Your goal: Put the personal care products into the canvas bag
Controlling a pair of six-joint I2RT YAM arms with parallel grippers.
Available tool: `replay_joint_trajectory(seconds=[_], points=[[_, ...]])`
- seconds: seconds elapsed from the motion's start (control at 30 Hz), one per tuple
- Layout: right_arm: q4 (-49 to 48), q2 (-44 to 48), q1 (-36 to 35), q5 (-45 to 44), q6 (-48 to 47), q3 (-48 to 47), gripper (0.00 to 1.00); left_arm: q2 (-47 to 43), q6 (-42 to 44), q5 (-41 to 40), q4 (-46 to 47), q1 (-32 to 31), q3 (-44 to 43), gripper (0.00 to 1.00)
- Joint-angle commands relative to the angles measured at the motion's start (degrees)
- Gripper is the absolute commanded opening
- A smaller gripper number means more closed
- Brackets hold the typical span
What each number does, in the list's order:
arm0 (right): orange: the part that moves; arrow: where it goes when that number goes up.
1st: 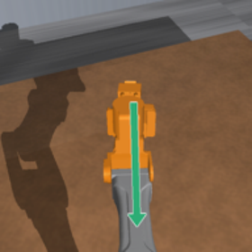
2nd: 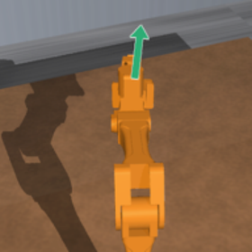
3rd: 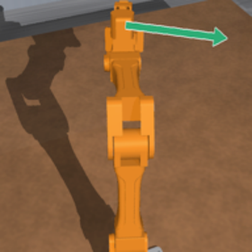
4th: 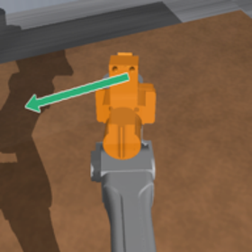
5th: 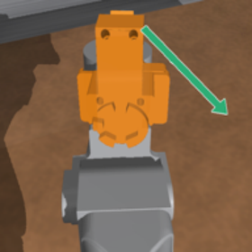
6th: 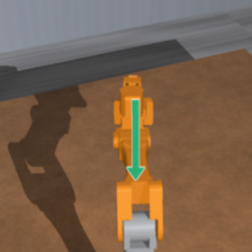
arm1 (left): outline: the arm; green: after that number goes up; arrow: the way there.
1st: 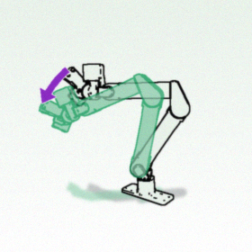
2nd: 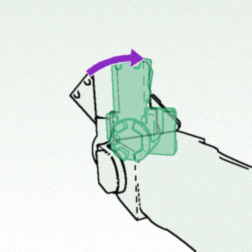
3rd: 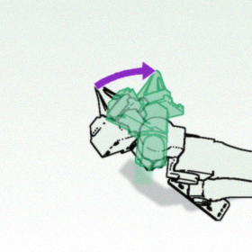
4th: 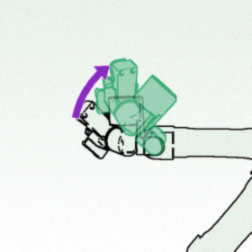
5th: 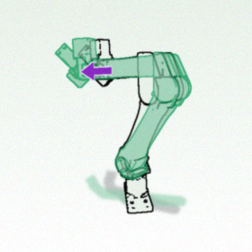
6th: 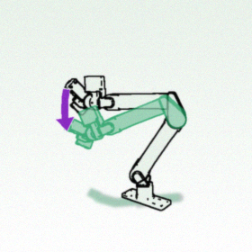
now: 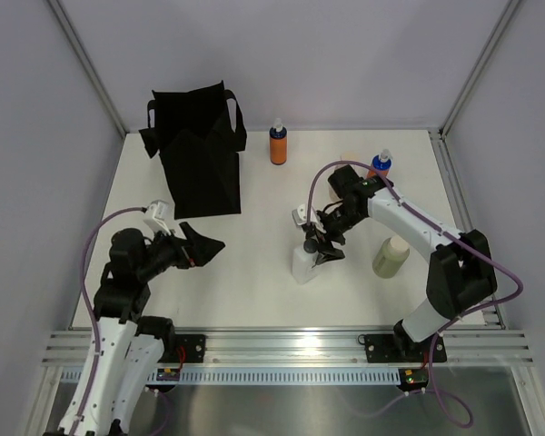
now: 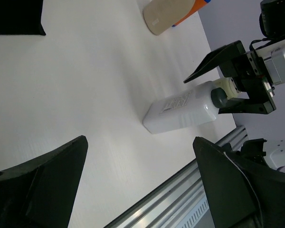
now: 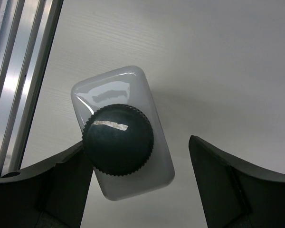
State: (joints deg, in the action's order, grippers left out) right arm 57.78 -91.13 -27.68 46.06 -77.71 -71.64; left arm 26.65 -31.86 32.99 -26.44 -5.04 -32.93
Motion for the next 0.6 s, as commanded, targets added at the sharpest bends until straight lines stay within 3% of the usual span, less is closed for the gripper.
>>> replay_joint_trajectory(seconds=[0.0, 0.17, 0.2, 0.33, 0.57], points=[[1.4, 0.2, -1.1, 2.5, -0.7, 1.1, 0.8, 2.5, -3.9, 2.3, 6.0, -4.7, 0.9, 0.99], [4.5, 3.3, -1.1, 7.5, 0.4, 1.9, 0.46, 3.3, -4.4, -7.9, 12.1, -16.4, 3.2, 0.99], [5.3, 3.5, -1.1, 8.1, 0.5, 1.6, 0.34, 3.7, -4.2, -9.2, 12.9, -19.4, 3.9, 0.99], [7.9, 3.7, -1.1, 10.9, 5.6, -1.0, 0.02, 5.0, -2.8, -12.5, 17.6, -23.6, 5.5, 0.99], [-2.6, 6.0, -0.8, 11.4, 33.0, -7.2, 0.0, 6.4, 0.4, -15.3, 28.2, -30.5, 6.1, 0.99]])
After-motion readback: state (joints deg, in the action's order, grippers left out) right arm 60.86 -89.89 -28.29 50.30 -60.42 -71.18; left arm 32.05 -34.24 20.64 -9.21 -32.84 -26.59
